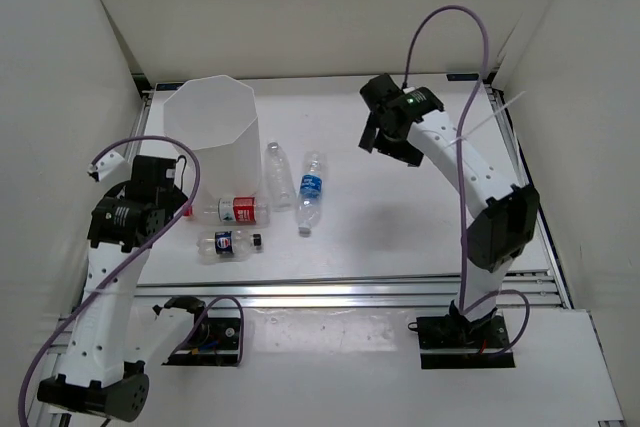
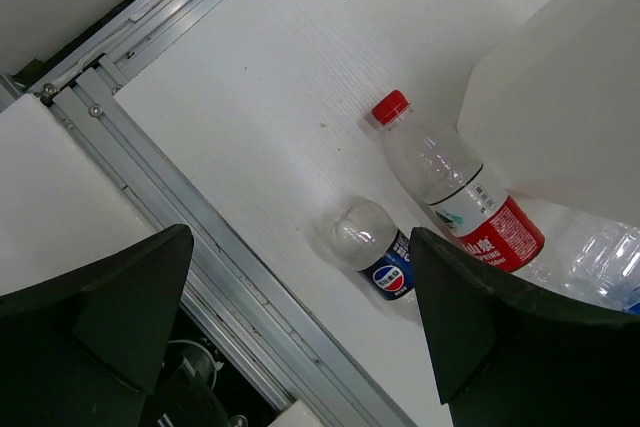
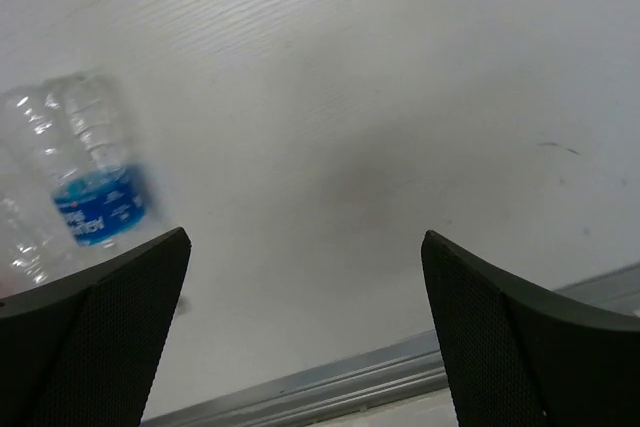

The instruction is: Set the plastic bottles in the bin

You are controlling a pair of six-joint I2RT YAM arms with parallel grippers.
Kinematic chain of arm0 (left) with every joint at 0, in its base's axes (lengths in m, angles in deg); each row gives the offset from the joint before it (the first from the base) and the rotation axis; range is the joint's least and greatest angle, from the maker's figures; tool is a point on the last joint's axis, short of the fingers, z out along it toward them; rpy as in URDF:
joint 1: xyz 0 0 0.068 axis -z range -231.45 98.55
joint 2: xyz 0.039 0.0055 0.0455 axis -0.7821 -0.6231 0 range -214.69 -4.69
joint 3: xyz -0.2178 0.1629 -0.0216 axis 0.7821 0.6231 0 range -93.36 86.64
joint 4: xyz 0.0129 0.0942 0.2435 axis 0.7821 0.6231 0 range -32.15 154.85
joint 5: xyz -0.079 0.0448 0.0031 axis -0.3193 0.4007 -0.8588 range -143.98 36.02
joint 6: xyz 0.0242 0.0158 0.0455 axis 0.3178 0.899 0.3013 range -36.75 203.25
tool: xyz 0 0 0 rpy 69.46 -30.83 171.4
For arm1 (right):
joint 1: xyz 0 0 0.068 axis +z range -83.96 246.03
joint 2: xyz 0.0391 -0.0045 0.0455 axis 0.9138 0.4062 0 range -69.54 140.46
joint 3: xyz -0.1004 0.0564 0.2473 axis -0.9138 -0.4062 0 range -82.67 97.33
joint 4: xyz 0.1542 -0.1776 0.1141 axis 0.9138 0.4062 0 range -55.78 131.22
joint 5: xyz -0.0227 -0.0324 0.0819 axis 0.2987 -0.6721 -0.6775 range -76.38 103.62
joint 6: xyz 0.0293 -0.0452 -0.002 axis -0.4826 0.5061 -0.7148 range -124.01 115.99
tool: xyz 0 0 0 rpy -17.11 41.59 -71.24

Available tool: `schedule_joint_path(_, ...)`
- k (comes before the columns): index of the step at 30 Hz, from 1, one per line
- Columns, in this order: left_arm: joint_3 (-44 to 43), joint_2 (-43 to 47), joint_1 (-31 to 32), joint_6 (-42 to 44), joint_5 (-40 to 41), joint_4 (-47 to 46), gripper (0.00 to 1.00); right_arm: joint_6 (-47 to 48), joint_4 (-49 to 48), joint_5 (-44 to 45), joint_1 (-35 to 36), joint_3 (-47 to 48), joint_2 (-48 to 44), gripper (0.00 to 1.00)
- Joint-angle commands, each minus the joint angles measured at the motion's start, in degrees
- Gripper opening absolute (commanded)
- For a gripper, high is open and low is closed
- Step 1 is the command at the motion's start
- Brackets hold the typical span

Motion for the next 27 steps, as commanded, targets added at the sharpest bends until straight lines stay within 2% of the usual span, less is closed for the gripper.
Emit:
schedule_joint_path(1, -2.88, -1.49, 0.32, 1.58, 0.49, -1.26, 1.0, 9.54, -5.8, -14.59, -0.89, 6.33, 7.08, 1.0)
schedule_joint_path(7, -2.36, -2.01, 0.32, 5.71, -3.12, -3.29, 1.0, 14.72, -4.66, -32.88, -1.95, 19.63, 24.16, 1.0)
schedule_joint_path(9, -1.66, -1.49, 0.32, 8.41, -5.49, -6.0, 1.0, 15.96, -7.8, -37.55, -0.81, 18.43, 25.14, 1.0)
schedule_joint_path(11, -0.87, -0.78, 0.32, 10.8, -8.29, -8.2, 1.0, 17.63, -15.36, -43.42, -0.81, 15.61, 25.67, 1.0)
schedule_joint_path(13, -0.25, 0.01, 0.32, 11.6, -8.31, -9.8, 1.0, 17.63, -18.01, -48.6, -0.81, 14.98, 27.41, 1.0)
schedule_joint_path(19, 0.36, 0.53, 0.32, 11.6, -10.15, -9.8, 1.0, 16.32, -19.34, -51.18, 0.86, 20.51, 35.5, 1.0)
schedule_joint_path(23, 0.36, 0.53, 0.32, 12.13, -11.56, -9.8, 1.0, 14.13, -19.86, -53.03, 0.86, 20.0, 39.55, 1.0)
schedule_joint_path(24, -0.33, -0.16, 0.32, 12.13, -11.56, -9.27, 1.0, 14.12, -20.39, -53.72, 0.86, 19.3, 39.55, 0.86)
schedule_joint_path(25, -1.03, -0.69, 0.32, 12.13, -11.56, -9.27, 1.0, 14.12, -20.39, -53.73, 0.86, 18.16, 39.55, 0.78)
schedule_joint_path(26, -1.04, -0.7, 0.32, 12.13, -11.56, -9.27, 1.0, 14.81, -19.87, -51.99, 0.86, 18.15, 39.55, 0.71)
schedule_joint_path(27, -1.74, -0.7, 0.32, 12.13, -11.56, -9.27, 1.0, 15.43, -17.78, -50.93, 0.25, 18.15, 38.6, 0.7)
